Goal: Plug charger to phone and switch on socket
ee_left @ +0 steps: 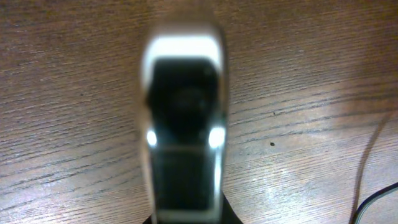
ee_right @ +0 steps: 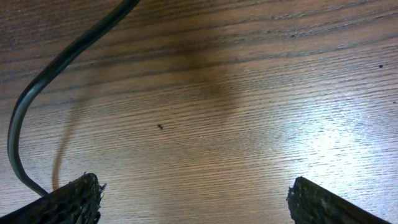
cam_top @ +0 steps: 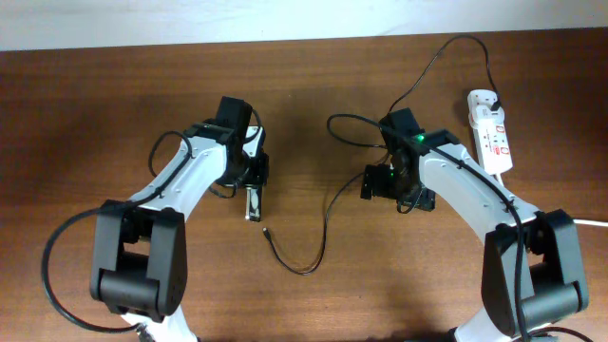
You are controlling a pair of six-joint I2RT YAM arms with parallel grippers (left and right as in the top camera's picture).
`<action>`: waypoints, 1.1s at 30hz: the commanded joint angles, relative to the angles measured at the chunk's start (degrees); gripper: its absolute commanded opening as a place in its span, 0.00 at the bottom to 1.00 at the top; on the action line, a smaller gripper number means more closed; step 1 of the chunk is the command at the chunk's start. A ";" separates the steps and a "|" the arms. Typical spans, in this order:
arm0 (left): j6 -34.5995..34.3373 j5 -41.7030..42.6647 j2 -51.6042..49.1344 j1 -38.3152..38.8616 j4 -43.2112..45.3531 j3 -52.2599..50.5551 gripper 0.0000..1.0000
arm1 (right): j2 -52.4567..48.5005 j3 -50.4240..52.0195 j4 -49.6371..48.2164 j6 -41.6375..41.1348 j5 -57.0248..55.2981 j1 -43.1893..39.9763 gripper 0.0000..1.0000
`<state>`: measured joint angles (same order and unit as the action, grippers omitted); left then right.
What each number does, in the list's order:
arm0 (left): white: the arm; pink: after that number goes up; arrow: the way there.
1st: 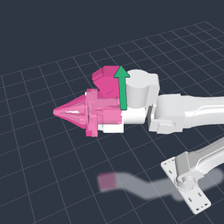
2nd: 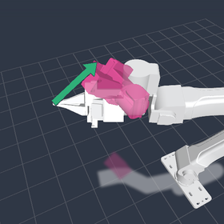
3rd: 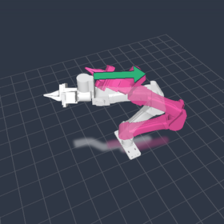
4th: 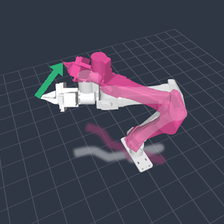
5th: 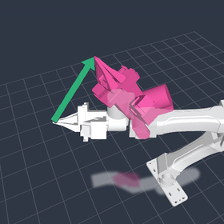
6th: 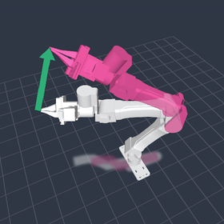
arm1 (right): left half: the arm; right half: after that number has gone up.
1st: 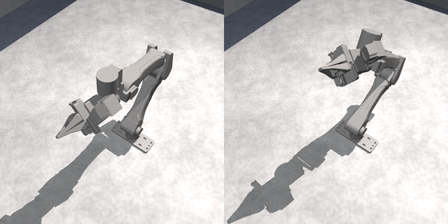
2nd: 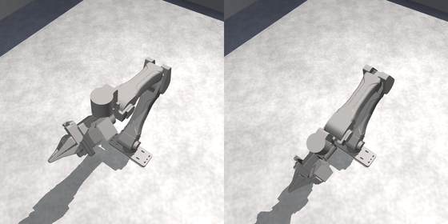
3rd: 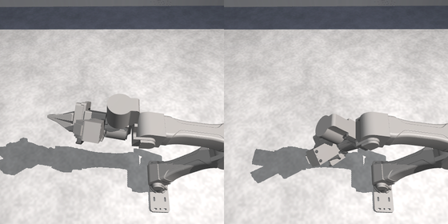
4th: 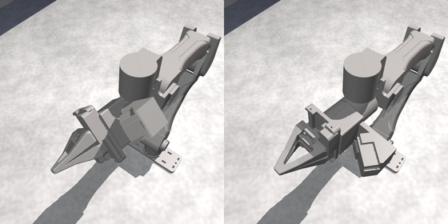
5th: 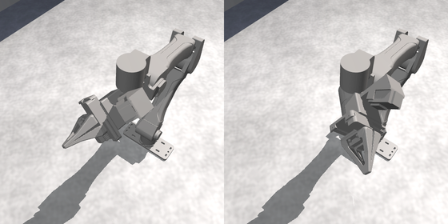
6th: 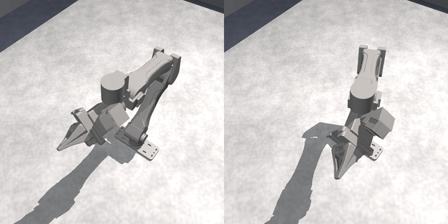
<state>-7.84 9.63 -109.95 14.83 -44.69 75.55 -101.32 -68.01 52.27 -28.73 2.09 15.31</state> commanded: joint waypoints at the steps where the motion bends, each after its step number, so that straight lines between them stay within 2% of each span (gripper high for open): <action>1: -0.31 -0.68 -1.92 0.09 0.94 -0.20 0.00 | 0.28 0.39 -0.59 -0.70 -1.29 0.02 0.99; 5: -0.33 -0.66 -1.97 0.09 0.92 -0.20 0.08 | 0.28 0.39 -1.18 -0.70 -1.29 0.02 0.99; 8: -0.33 -0.66 -2.08 0.09 0.98 -0.20 0.09 | 0.28 0.39 -1.18 -0.70 -1.29 0.02 0.99; 11: -0.33 -0.68 -2.75 0.44 0.98 -0.20 0.07 | 0.28 0.39 -1.18 -0.70 -1.27 0.02 0.99; 13: -0.33 -0.68 -2.75 0.57 1.20 -0.20 0.00 | 0.28 0.39 -1.20 -0.70 -1.27 0.02 0.99; 17: -0.31 -0.68 -2.75 0.57 1.18 -0.20 0.00 | 0.28 0.39 -1.20 -0.70 -1.29 0.02 0.99; 22: -0.31 -0.68 -2.75 0.57 1.14 -0.20 0.11 | 0.28 0.39 -1.20 -0.70 -1.27 0.02 0.99; 27: -0.33 -0.68 -2.75 0.57 0.74 -0.20 0.09 | 0.28 0.39 -1.29 -0.70 -1.27 0.02 0.99; 29: -0.33 -0.68 -2.75 0.57 0.74 -0.20 0.04 | 0.28 0.39 -1.29 -0.70 -1.27 0.02 0.99; 33: -0.33 -0.68 -2.75 0.57 0.72 -0.20 0.04 | 0.28 0.39 -1.31 -0.70 -1.29 0.02 0.99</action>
<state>-8.45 9.39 -112.09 15.05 -43.94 75.53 -101.32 -68.01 51.07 -28.75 1.67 15.31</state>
